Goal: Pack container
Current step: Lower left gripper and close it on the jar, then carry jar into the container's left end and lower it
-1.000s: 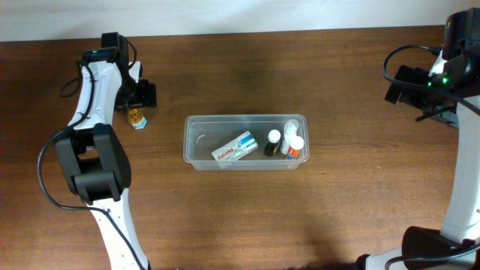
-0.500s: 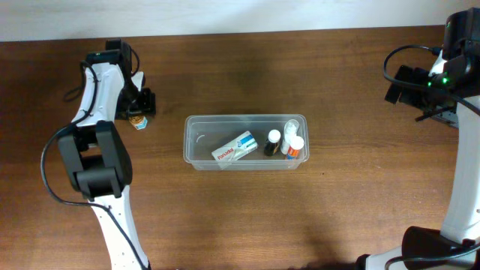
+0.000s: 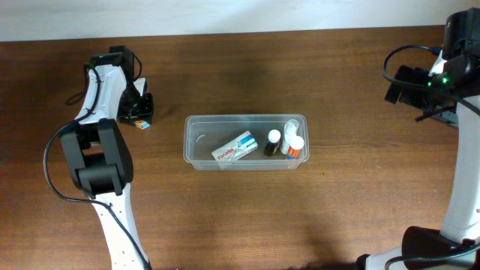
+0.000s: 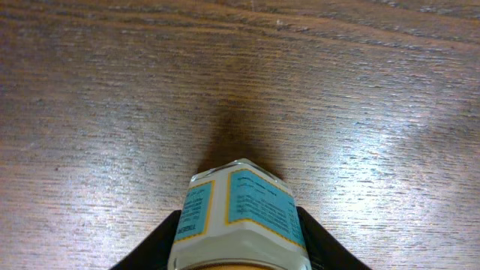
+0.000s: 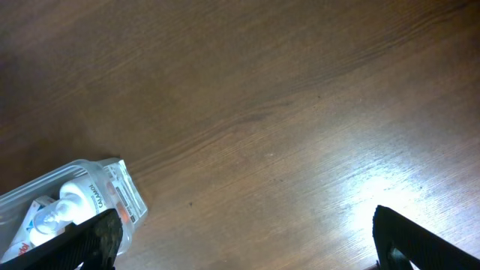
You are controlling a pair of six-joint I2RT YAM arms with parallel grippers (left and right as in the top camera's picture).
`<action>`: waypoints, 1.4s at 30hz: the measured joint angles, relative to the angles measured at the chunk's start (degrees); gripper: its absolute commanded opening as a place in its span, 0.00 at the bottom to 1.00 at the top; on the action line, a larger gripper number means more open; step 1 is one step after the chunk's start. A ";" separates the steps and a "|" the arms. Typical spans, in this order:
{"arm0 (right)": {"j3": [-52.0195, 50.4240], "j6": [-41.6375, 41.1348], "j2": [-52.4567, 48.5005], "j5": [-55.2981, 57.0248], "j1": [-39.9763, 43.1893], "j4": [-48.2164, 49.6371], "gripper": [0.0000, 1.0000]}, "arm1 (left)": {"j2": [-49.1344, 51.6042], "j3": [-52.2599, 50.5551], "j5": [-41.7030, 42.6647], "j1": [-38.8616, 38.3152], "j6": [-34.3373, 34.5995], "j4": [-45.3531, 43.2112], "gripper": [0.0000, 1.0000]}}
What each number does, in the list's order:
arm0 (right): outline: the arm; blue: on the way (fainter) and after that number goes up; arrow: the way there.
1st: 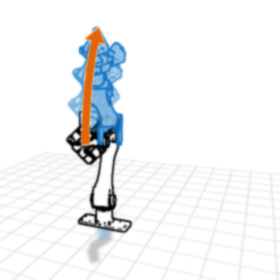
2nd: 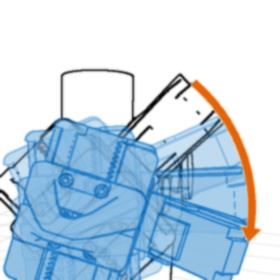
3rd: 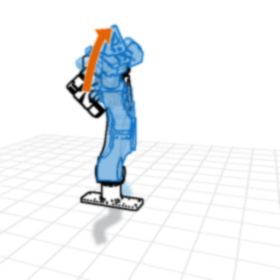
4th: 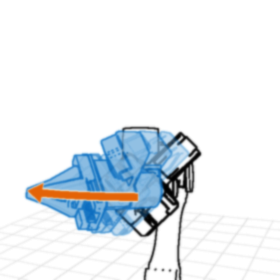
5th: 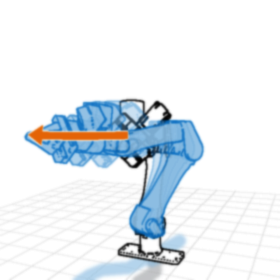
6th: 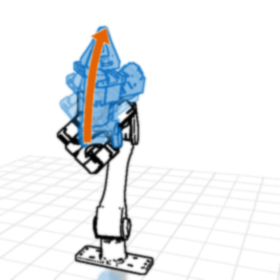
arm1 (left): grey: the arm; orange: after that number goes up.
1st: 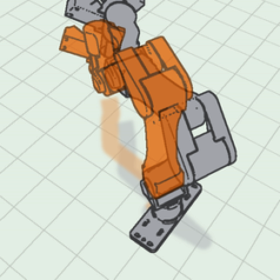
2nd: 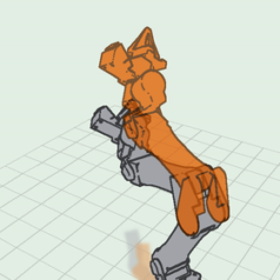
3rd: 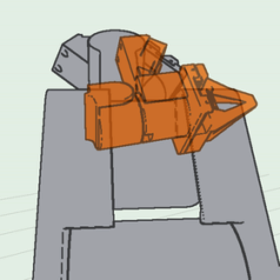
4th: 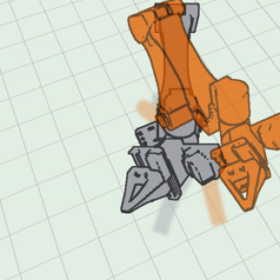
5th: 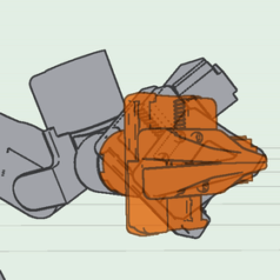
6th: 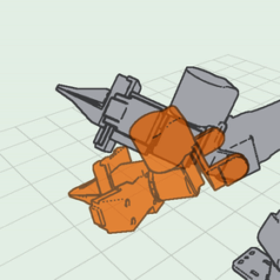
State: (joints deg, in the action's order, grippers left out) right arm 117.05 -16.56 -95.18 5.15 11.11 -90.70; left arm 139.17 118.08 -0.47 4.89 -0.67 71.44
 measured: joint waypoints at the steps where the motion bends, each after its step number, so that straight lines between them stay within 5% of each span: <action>1: 0.00 0.04 0.00 0.00 0.00 0.00 0.98 | 0.00 0.00 -0.02 0.00 0.07 0.09 0.35; 14: 0.00 0.07 0.00 0.00 0.00 0.00 0.98 | 0.04 2.05 0.00 0.00 0.02 5.57 0.35; 26: 0.00 0.04 0.00 0.00 0.00 0.00 0.98 | 0.07 24.94 3.23 -0.81 0.04 20.87 0.35; 42: 0.00 0.02 0.00 -0.02 0.00 0.00 0.98 | -1.11 33.68 5.33 -16.92 -0.44 25.03 0.36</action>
State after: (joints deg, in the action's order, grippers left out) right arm 117.05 -16.53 -95.18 5.13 11.11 -90.70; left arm 138.06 151.76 4.86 -12.03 -1.10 96.47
